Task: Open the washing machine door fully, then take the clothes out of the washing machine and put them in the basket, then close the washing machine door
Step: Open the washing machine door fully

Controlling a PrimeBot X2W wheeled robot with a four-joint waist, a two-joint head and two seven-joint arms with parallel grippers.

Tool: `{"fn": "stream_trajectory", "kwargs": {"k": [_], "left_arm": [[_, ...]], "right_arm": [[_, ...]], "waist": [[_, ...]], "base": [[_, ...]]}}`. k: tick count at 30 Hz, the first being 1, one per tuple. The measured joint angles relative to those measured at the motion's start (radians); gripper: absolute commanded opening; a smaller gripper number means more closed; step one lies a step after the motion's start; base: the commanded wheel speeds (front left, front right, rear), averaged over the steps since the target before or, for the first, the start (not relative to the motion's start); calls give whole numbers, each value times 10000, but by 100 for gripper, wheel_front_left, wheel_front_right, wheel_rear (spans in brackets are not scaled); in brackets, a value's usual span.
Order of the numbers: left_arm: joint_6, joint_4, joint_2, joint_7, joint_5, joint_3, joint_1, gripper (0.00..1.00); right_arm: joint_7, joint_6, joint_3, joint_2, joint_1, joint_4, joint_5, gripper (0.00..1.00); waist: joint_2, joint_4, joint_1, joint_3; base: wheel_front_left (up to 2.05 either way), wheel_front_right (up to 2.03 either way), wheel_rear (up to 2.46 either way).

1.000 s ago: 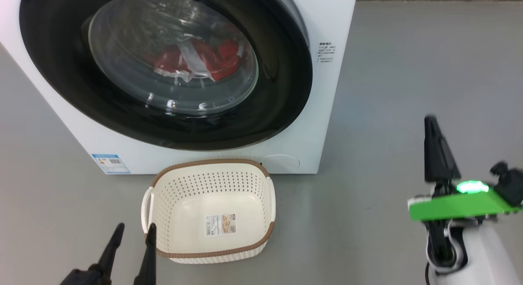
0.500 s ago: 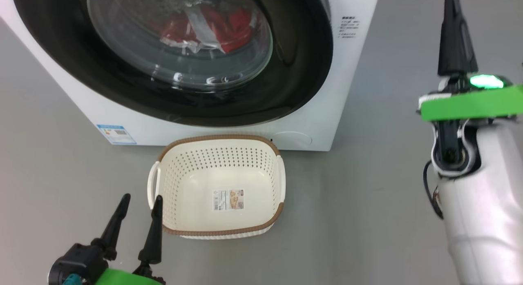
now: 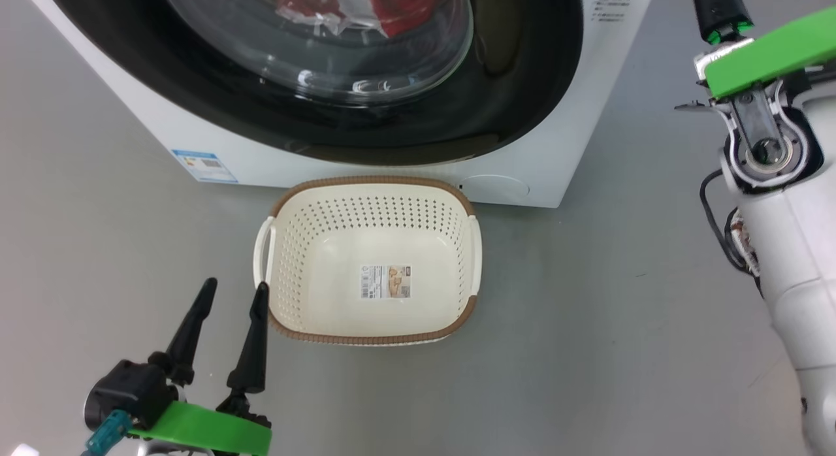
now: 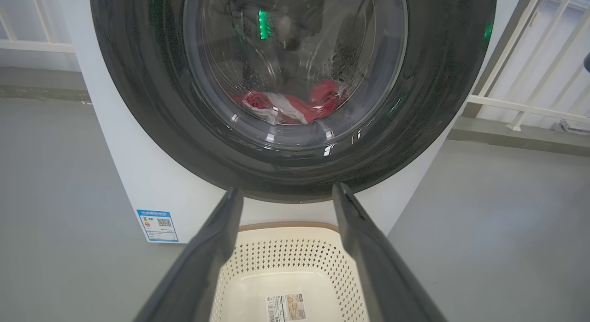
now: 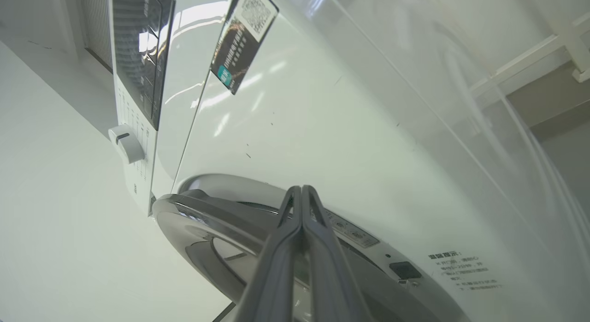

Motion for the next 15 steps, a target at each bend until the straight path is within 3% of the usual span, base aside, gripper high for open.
{"fn": "stream_trajectory", "kwargs": {"k": [7,15], "left_arm": [[0,4,63,0,-102,-171,-209,100],[0,2,104,0,-207,-353,-292,100]], "right_arm": [[2508,0,364,-345,-765,895,2305,0],[4309,0,376,-347,-1789,2173,3415,0]], "waist": [[0,224,0,345],[0,383,0,629]], "base": [[0,0,0],[0,0,0]]}}
